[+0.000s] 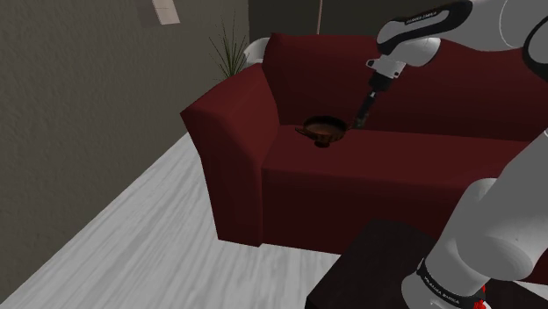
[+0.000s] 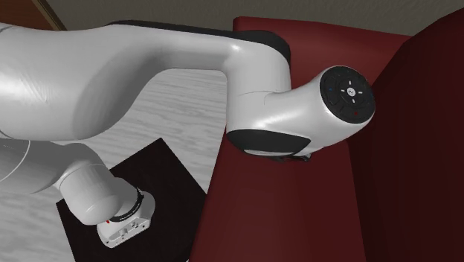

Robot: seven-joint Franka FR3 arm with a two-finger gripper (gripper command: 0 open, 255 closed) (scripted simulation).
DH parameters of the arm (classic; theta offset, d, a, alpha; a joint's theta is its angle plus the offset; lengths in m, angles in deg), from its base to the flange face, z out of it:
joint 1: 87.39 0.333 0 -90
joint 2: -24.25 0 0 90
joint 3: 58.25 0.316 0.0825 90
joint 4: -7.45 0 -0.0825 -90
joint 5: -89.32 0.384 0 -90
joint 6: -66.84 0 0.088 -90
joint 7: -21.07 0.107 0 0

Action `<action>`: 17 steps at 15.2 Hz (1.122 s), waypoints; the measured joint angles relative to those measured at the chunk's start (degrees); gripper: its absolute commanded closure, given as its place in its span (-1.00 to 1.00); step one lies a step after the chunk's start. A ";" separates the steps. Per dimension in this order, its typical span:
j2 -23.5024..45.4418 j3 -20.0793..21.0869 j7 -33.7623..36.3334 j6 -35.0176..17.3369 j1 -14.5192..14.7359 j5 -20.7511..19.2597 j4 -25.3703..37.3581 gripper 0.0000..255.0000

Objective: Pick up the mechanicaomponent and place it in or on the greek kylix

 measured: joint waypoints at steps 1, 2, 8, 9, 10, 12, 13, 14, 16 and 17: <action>0.02 -0.01 0.19 0.80 0.00 -0.04 0.84 1.00; -0.13 0.03 0.42 1.56 -0.03 -0.20 1.52 1.00; -0.30 0.28 1.71 5.53 0.08 -0.54 5.54 1.00; 0.63 0.20 1.76 5.70 0.34 0.07 6.45 1.00; 1.95 0.21 1.93 5.97 0.74 0.95 7.76 1.00; 5.92 -0.01 1.97 6.96 1.53 3.59 11.72 1.00; 8.14 -0.11 1.75 7.00 1.76 5.09 13.35 1.00; 9.36 0.23 2.31 6.97 2.14 5.93 14.36 1.00; 14.16 0.28 2.42 8.68 2.10 9.08 19.55 1.00; 15.98 0.52 2.78 9.21 2.10 10.27 21.50 1.00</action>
